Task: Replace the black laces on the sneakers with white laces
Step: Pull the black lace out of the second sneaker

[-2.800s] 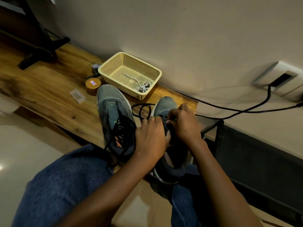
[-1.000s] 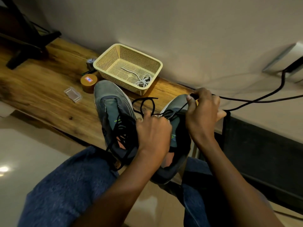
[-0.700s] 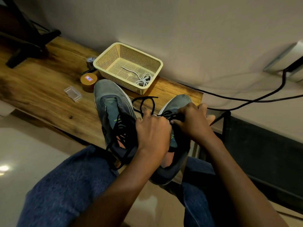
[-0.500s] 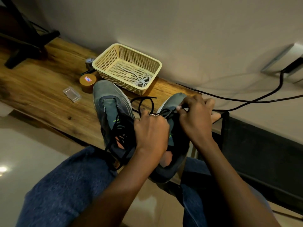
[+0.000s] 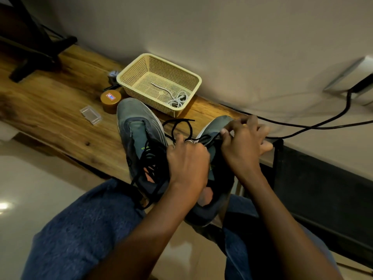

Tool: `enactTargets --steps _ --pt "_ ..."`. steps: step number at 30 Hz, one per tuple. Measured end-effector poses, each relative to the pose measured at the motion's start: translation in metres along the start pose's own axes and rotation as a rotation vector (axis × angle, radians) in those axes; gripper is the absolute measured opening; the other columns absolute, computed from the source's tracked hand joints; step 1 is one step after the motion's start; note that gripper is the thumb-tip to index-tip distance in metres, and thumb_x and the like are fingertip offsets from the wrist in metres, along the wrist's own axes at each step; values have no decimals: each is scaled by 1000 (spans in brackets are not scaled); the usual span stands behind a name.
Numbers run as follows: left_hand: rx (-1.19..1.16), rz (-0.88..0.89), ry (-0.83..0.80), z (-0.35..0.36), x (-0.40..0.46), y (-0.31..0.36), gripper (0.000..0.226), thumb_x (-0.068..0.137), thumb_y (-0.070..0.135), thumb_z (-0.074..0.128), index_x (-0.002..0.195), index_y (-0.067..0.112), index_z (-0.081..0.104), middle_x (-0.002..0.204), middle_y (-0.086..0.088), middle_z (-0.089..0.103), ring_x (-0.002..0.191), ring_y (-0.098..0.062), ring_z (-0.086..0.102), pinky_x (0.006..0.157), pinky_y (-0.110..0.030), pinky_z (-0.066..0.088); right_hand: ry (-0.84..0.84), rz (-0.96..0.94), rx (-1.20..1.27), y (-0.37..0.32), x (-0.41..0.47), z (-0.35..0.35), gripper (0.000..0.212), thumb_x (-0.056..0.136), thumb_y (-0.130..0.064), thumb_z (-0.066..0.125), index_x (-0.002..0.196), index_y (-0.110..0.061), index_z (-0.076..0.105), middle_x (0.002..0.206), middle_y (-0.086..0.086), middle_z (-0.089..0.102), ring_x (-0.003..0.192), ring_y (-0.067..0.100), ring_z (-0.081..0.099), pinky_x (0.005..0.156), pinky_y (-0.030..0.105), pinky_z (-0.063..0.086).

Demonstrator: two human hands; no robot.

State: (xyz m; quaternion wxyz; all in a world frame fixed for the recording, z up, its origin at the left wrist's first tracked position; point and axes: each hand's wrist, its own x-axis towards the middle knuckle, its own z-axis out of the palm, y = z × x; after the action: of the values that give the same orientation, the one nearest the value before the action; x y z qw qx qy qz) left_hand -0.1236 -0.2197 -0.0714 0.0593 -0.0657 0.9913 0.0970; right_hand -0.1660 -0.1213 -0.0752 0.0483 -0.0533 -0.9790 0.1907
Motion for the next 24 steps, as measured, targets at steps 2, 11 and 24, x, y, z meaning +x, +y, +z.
enactTargets --steps 2,11,24 --pt "-8 7 -6 1 1 0 32 101 30 41 96 10 66 106 -7 66 127 -25 39 85 -36 40 -85 -7 -49 1 1 0 23 96 -36 51 107 -21 65 132 4 36 123 28 24 90 42 22" --pt "-19 6 -5 2 1 0 37 101 32 37 98 9 66 109 -7 64 127 -24 39 84 -36 39 -51 -21 -29 0 3 2 21 97 -29 49 109 -19 63 131 6 37 121 29 28 88 42 25" --pt "-18 10 8 3 1 0 34 101 31 39 97 11 66 108 -7 65 127 -24 39 83 -35 39 -235 -89 -86 2 0 2 22 97 -34 50 108 -21 65 131 4 35 123 28 24 94 45 26"
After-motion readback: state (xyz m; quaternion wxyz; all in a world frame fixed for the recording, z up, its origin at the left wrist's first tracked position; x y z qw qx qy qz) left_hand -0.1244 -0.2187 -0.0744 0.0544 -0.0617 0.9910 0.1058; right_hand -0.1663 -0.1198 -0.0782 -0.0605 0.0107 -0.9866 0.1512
